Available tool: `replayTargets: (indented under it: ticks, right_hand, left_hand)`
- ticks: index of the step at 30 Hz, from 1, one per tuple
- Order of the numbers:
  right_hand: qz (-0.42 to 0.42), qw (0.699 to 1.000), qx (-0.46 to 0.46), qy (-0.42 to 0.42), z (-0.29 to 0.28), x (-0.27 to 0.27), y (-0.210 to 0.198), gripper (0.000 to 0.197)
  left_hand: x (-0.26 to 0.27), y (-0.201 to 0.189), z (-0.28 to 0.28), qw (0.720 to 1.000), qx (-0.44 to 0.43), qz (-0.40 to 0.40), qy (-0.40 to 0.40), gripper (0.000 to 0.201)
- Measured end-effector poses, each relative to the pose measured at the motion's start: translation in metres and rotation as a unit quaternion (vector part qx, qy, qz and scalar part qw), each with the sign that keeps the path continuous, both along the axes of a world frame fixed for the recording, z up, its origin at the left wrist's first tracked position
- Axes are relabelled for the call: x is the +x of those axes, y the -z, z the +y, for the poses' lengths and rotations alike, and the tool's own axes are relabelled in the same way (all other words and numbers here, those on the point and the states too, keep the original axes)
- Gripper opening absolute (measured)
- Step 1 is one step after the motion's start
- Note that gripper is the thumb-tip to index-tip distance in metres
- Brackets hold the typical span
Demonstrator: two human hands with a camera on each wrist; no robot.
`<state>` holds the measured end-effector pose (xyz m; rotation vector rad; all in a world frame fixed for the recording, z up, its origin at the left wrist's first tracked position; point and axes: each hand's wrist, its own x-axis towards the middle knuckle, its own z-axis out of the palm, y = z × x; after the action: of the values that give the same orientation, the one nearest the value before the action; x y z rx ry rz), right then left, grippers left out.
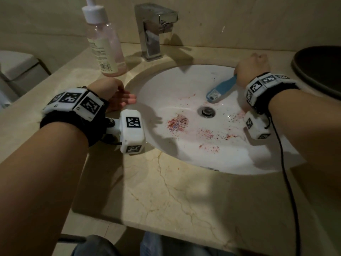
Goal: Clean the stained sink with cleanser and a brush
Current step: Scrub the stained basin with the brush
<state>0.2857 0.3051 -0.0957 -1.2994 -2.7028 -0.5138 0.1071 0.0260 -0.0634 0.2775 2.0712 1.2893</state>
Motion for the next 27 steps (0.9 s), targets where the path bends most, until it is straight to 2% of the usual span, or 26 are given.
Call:
replayTargets:
  ticks: [3, 6, 9, 14, 17, 20, 23, 27]
  right_hand:
    - [0.018, 0.998, 0.002, -0.066, -0.005, -0.019, -0.016, 0.023]
    - [0.043, 0.995, 0.0, -0.091, -0.009, -0.031, -0.033, 0.023]
    - [0.059, 0.997, -0.024, -0.04, -0.001, -0.02, -0.032, 0.022]
    - [0.037, 0.998, -0.026, 0.053, 0.007, 0.01, -0.002, 0.021]
    - [0.043, 0.999, -0.02, 0.017, 0.007, 0.01, -0.008, 0.022]
    - [0.092, 0.995, -0.039, -0.018, 0.005, 0.005, -0.028, 0.026]
    - [0.127, 0.991, -0.039, -0.007, 0.006, 0.007, -0.035, 0.029]
    - [0.103, 0.992, -0.057, 0.041, 0.009, 0.02, -0.009, 0.024]
  left_hand:
    - [-0.001, 0.001, 0.0, 1.0, -0.002, 0.003, 0.0, 0.03]
    - [-0.001, 0.001, 0.0, 1.0, -0.002, 0.004, -0.004, 0.03]
    - [-0.001, 0.0, -0.001, 1.0, 0.003, 0.0, -0.01, 0.029]
    - [0.0, 0.001, -0.001, 1.0, 0.008, -0.001, -0.009, 0.03]
    - [-0.002, 0.002, -0.001, 1.0, 0.008, 0.004, -0.01, 0.03]
    - [-0.003, 0.002, 0.0, 1.0, 0.007, 0.002, -0.009, 0.03]
    - [-0.004, 0.003, -0.001, 1.0, 0.012, -0.003, -0.013, 0.03]
    - [-0.002, 0.002, -0.001, 1.0, 0.017, -0.005, -0.014, 0.029]
